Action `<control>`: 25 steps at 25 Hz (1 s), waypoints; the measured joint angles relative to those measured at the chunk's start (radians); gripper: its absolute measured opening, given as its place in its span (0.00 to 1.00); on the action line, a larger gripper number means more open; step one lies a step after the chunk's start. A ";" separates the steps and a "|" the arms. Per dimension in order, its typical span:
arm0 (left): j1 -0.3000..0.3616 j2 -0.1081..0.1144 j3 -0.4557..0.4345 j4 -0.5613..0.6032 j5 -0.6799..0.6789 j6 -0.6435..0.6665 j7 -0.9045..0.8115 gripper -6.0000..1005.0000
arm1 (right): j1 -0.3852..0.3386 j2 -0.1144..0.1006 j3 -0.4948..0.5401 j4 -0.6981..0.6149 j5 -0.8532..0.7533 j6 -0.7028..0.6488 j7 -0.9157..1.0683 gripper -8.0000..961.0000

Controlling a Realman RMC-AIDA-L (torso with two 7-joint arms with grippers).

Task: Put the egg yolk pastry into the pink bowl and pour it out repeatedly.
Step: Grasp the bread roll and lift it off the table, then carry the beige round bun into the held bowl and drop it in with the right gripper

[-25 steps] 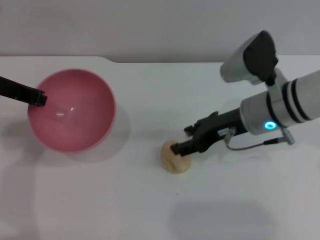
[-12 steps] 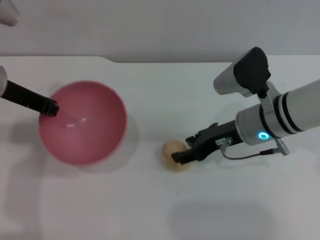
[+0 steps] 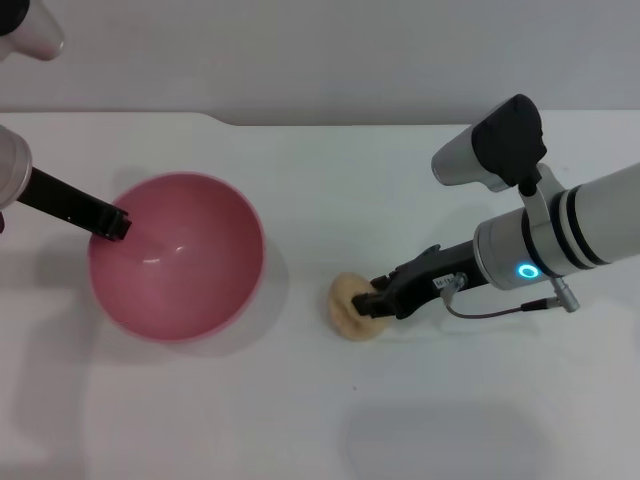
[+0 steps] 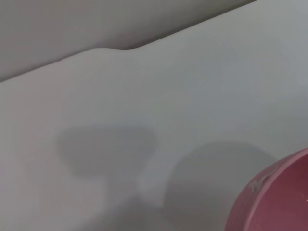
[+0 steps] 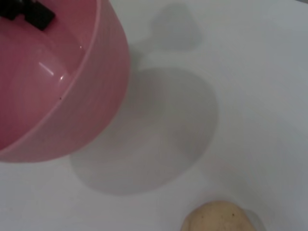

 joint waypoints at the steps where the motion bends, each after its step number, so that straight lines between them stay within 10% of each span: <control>1: 0.000 0.000 0.003 -0.002 0.000 0.000 0.000 0.01 | -0.001 0.000 0.003 0.000 0.005 0.002 0.000 0.40; 13: -0.002 -0.002 0.030 -0.018 0.000 -0.003 -0.008 0.01 | -0.047 -0.017 0.322 0.045 0.013 0.267 -0.098 0.27; 25: -0.091 -0.010 0.286 -0.102 -0.010 -0.030 -0.086 0.00 | -0.208 -0.017 0.491 0.518 0.062 0.567 -0.109 0.18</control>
